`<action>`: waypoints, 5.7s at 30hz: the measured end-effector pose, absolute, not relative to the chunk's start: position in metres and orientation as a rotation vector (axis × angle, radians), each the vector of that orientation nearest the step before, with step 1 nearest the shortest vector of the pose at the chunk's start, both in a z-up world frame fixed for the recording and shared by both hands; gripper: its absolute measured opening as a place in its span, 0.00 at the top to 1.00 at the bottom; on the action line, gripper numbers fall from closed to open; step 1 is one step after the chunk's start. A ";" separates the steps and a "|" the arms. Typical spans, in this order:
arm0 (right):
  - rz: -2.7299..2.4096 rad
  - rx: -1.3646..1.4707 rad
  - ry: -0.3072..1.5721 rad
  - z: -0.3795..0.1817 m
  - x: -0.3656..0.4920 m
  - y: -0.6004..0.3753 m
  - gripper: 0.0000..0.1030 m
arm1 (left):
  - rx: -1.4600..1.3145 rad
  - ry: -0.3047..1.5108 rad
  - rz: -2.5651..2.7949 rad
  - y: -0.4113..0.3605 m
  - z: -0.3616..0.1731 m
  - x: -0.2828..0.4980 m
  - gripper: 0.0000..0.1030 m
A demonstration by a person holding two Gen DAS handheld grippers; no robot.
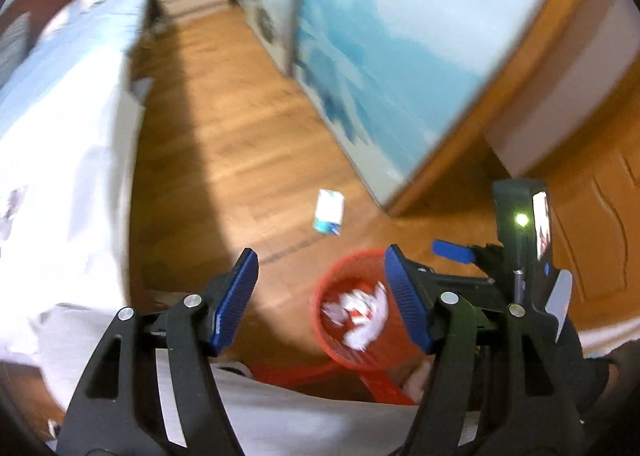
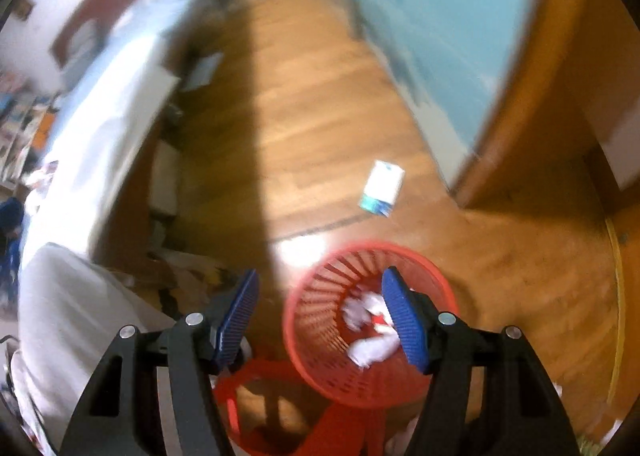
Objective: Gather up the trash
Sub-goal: 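Move both open tools back over the trash pile, then grasp the clear plastic bag printed MASK with the right tool, then grasp the white yogurt cup with orange label with the left tool, then carry the yogurt cup and plastic bag to the red basket, open both tools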
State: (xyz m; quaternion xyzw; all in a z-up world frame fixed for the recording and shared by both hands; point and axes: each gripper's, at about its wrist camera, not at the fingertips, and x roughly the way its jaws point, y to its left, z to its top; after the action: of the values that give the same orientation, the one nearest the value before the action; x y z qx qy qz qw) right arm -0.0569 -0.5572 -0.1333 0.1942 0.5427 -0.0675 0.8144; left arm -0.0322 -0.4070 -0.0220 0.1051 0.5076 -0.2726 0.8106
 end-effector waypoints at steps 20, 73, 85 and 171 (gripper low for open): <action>0.295 0.195 0.801 -0.009 0.101 -0.291 0.34 | -0.067 0.881 -0.064 -0.138 0.004 0.027 0.27; 0.457 -0.101 0.901 -0.136 0.351 -0.025 0.75 | -0.239 0.909 0.123 0.006 -0.044 0.062 0.27; 0.537 0.102 0.880 -0.087 0.277 -0.101 0.76 | -0.228 0.909 0.116 -0.003 -0.045 0.063 0.27; -0.094 0.757 1.271 -0.187 -0.117 -0.642 0.75 | 0.250 1.000 -0.841 -0.456 -0.026 -0.074 0.93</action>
State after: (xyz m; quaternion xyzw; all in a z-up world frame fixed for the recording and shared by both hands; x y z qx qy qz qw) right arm -0.1166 -0.6420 -0.1873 0.3447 0.5790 -0.0426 0.7377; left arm -0.0739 -0.4557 -0.0256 0.1158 0.4641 -0.3903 0.7867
